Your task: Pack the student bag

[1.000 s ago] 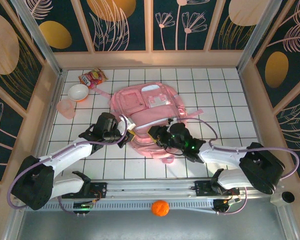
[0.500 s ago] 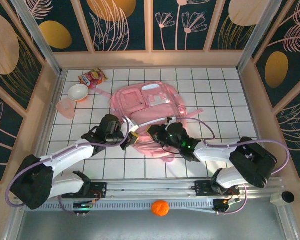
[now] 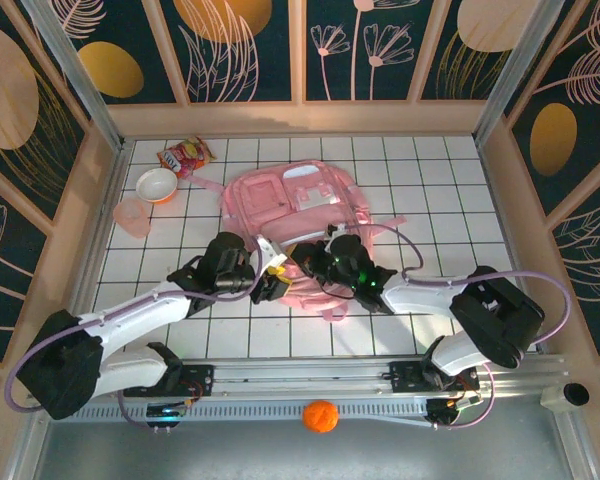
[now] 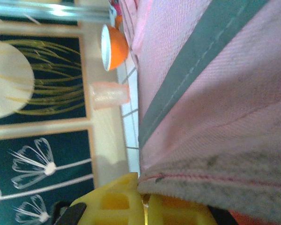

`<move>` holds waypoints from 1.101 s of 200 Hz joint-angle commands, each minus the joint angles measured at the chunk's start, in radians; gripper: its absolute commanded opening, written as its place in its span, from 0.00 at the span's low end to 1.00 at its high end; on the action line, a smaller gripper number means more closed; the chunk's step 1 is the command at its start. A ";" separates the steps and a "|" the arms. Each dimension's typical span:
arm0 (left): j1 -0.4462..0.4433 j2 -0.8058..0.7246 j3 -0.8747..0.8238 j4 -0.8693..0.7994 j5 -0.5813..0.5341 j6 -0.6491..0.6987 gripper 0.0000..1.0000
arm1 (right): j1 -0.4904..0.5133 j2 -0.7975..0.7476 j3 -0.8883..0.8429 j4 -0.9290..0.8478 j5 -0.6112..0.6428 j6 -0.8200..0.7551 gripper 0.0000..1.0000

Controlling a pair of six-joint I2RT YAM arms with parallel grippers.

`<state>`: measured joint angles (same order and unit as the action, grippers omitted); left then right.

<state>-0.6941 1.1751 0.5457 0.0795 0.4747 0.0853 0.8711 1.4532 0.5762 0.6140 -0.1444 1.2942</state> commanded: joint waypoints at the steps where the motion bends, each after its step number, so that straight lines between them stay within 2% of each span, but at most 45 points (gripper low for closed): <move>1: -0.006 -0.083 0.049 -0.124 0.042 0.234 0.55 | -0.035 -0.017 0.077 -0.163 -0.110 -0.193 0.00; 46: -0.006 -0.187 0.062 -0.162 -0.164 0.521 0.62 | -0.097 -0.044 0.126 -0.374 -0.322 -0.446 0.00; 66: -0.007 -0.155 0.083 -0.180 -0.216 0.663 0.63 | -0.124 -0.060 0.126 -0.410 -0.385 -0.495 0.00; 95: -0.006 -0.051 0.138 -0.221 -0.301 0.799 0.64 | -0.164 -0.081 0.136 -0.467 -0.427 -0.537 0.00; 112: -0.006 0.002 0.156 -0.220 -0.306 0.847 0.64 | -0.176 -0.091 0.137 -0.479 -0.434 -0.547 0.00; 152: -0.007 0.099 0.178 -0.212 -0.211 0.854 0.59 | -0.187 -0.101 0.121 -0.421 -0.449 -0.519 0.00; 188: -0.007 0.154 0.153 -0.110 -0.183 0.844 0.41 | -0.192 -0.099 0.124 -0.396 -0.478 -0.516 0.00; 200: -0.007 0.163 0.168 -0.121 -0.164 0.826 0.28 | -0.197 -0.104 0.126 -0.401 -0.478 -0.520 0.00; 213: -0.007 0.162 0.181 -0.132 -0.136 0.785 0.09 | -0.202 -0.120 0.126 -0.424 -0.463 -0.539 0.00; 220: -0.006 0.160 0.184 -0.134 -0.115 0.760 0.02 | -0.203 -0.135 0.128 -0.450 -0.440 -0.555 0.07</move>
<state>-0.6975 1.3312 0.7013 -0.0639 0.2539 0.9005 0.6746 1.3750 0.6807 0.1780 -0.5743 0.7887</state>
